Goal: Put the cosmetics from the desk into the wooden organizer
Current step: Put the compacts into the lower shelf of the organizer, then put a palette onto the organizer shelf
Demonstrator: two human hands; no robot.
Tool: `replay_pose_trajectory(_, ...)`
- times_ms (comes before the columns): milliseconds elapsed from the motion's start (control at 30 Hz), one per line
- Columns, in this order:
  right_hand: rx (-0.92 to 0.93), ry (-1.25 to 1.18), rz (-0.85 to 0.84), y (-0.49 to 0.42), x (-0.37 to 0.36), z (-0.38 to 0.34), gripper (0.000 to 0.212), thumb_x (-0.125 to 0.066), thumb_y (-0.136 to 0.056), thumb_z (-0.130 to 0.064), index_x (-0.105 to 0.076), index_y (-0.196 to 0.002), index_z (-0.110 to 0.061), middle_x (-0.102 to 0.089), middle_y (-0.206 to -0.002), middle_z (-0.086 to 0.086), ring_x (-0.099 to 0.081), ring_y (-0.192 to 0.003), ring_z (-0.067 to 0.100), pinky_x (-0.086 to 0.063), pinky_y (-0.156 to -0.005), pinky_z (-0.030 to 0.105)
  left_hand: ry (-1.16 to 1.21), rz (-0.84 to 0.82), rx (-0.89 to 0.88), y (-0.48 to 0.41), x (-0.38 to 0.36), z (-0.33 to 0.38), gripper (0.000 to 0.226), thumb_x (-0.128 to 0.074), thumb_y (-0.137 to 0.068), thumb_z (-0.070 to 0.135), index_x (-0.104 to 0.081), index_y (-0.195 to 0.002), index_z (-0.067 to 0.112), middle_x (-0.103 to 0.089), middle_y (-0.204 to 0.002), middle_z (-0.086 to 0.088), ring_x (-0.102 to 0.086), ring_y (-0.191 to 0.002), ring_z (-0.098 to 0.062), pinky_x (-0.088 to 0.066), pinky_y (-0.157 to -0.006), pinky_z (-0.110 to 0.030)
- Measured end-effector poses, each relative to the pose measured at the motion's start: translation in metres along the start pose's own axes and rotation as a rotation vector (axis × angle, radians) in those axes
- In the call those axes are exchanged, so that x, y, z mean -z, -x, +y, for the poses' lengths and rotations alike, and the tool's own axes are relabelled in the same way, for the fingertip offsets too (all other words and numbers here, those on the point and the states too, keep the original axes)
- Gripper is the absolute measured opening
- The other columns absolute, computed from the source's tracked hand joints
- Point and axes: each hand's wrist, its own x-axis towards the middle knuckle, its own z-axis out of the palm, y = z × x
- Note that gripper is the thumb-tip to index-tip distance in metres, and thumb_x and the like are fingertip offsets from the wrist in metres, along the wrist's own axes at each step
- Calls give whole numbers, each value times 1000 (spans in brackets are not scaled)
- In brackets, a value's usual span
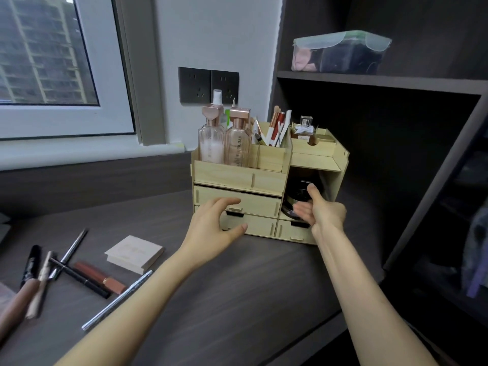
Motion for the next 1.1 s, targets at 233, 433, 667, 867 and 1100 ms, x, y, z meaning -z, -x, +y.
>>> replay_pose_trajectory(233,88,171,-27,23,-1,13,36,-66,-86,-33,-58,-67,-4,-63,-46,9,-59,-35,13,-46,-34,20,-139,17,137,17,16,-17,22,-64,-82,28,-65,-104,25,-60,-113,3,-54,-107,-19,-41,-87,-28)
replay_pose_trajectory(433,305,686,-527,95,-46,72,26,-68,-79,-40,-64,-71,-16,-65,-59,-5,-59,-55,10,-48,-52,25,-278,120,366,49,47,-55,14,-58,-83,20,-67,-95,20,-61,-109,-3,-60,-97,-21,-36,-72,-23)
replay_pose_trajectory(667,556,1268,-942,141,-130,133,50,-70,-75,-46,-62,-118,-20,-63,-123,3,-54,-117,24,-41,-92,31,-263,397,541,65,96,-77,32,-44,-77,2,-69,-88,18,-66,-106,-6,-62,-91,-27,-44,-75,-29)
replay_pose_trajectory(867,565,1479,-997,136,-161,150,47,-73,-72,-30,-62,-118,-25,-61,-125,4,-53,-119,28,-41,-96,33,-250,395,563,62,108,-76,33,-44,-76,3,-69,-89,21,-65,-105,-3,-62,-89,-26,-47,-75,-32)
replay_pose_trajectory(1100,431,1067,-804,123,-132,119,38,-74,-68,-31,-70,-104,-19,-67,-115,0,-58,-111,17,-39,-77,19,-192,394,481,53,96,-73,26,-49,-77,5,-69,-82,21,-67,-99,-6,-62,-88,-22,-43,-74,-28)
